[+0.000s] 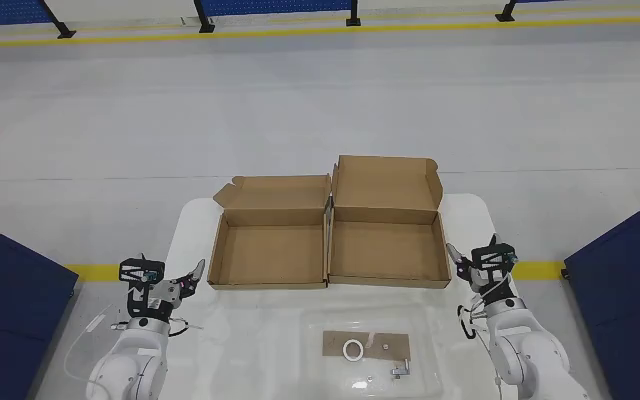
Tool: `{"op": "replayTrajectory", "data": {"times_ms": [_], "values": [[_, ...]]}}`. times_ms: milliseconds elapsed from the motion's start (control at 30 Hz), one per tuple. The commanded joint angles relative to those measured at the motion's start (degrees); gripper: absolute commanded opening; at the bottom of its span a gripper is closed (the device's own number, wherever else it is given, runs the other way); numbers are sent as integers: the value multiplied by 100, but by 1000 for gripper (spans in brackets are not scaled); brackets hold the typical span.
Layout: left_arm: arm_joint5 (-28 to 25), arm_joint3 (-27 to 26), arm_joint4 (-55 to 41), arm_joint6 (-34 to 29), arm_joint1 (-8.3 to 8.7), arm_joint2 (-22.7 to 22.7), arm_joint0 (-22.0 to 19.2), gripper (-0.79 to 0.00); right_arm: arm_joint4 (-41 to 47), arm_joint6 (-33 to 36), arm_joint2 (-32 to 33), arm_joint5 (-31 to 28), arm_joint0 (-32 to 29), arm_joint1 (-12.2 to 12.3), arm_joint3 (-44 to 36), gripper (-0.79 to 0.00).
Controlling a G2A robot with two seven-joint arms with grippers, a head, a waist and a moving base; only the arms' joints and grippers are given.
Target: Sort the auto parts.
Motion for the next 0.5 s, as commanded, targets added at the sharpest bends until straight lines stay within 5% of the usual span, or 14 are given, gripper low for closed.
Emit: {"op": "replayTrajectory", "data": {"times_ms": [0, 200, 400, 467], "values": [[0, 0, 0, 0, 0, 0, 0, 0, 0, 0, 0, 0, 0, 0, 0, 0], [0, 0, 0, 0, 0, 0, 0, 0, -84, 8, 53, -647, -13, 30, -193, 0], [0, 0, 0, 0, 0, 0, 0, 0, -139, 476, 359, -2438, -66, 160, -628, 0], [0, 0, 0, 0, 0, 0, 0, 0, -139, 476, 359, -2438, -66, 160, -628, 0]]}}
